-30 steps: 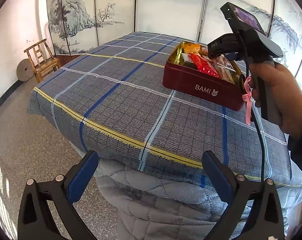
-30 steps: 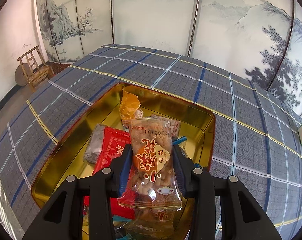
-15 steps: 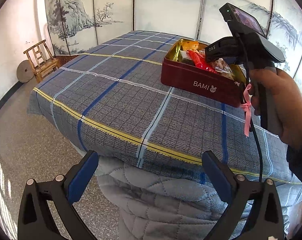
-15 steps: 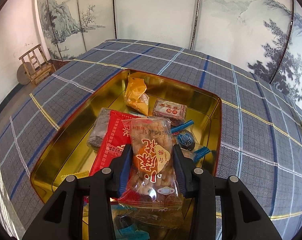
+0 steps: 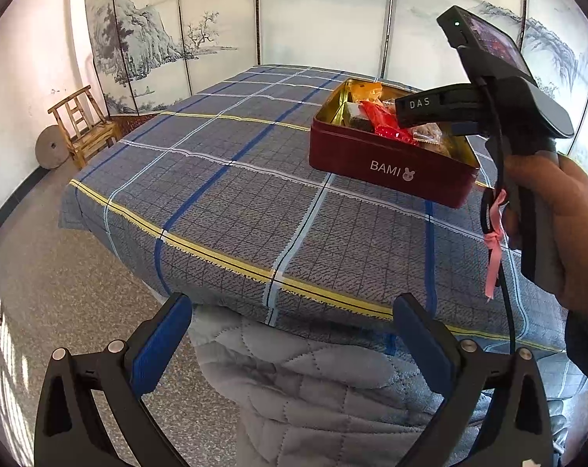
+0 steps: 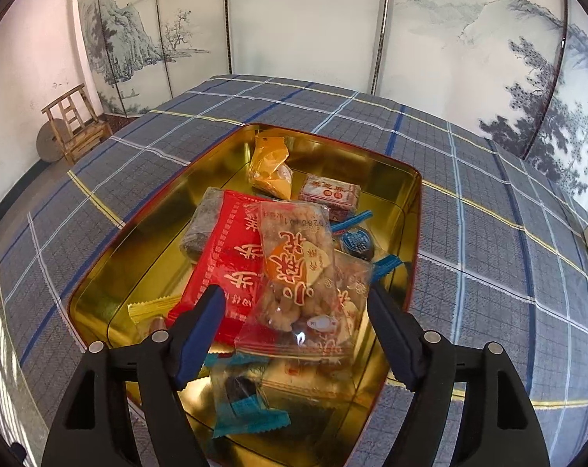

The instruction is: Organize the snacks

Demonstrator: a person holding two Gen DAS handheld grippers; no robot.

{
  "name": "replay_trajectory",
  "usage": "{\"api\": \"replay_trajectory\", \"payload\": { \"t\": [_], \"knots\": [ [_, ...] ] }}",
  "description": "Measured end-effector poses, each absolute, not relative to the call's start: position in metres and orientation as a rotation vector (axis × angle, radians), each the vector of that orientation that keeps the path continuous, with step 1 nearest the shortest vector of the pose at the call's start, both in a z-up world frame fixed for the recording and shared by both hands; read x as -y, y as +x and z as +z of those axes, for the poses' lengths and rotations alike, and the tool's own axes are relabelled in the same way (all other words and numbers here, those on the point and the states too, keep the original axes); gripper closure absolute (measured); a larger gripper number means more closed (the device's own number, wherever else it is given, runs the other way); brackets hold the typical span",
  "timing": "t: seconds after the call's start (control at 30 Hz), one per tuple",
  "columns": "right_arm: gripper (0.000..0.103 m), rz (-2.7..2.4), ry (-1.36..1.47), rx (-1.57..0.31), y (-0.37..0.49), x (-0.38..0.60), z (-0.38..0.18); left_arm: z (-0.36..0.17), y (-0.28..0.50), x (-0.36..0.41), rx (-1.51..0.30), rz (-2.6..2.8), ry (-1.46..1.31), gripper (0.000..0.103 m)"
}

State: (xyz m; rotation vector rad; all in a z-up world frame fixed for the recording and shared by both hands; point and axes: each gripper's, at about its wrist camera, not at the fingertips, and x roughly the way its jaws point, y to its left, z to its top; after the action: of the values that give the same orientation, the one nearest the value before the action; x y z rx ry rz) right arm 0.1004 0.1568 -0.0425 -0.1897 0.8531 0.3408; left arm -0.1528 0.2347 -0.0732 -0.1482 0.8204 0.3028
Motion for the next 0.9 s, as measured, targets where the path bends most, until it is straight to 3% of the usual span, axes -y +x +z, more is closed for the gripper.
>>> {"api": "replay_trajectory", "payload": {
  "t": [0.1, 0.17, 0.43, 0.9],
  "knots": [
    [0.024, 0.332, -0.19, -0.806, 0.088, -0.139, -0.03, -0.069, -0.153, -0.233, -0.805, 0.307, -0.131, 0.001],
    [0.016, 0.325, -0.163, -0.789, 0.08, -0.119, -0.021, -0.063, -0.15, -0.233, -0.787, 0.317, -0.113, 0.001],
    [0.014, 0.246, -0.048, -0.756, 0.058, -0.043, 0.005, -0.012, -0.118, -0.225, -0.676, 0.406, -0.037, 0.0],
    [0.007, 0.178, -0.049, -0.633, 0.024, -0.015, 0.067, 0.074, -0.07, -0.192, -0.613, 0.278, -0.015, 0.0]
  ]
}}
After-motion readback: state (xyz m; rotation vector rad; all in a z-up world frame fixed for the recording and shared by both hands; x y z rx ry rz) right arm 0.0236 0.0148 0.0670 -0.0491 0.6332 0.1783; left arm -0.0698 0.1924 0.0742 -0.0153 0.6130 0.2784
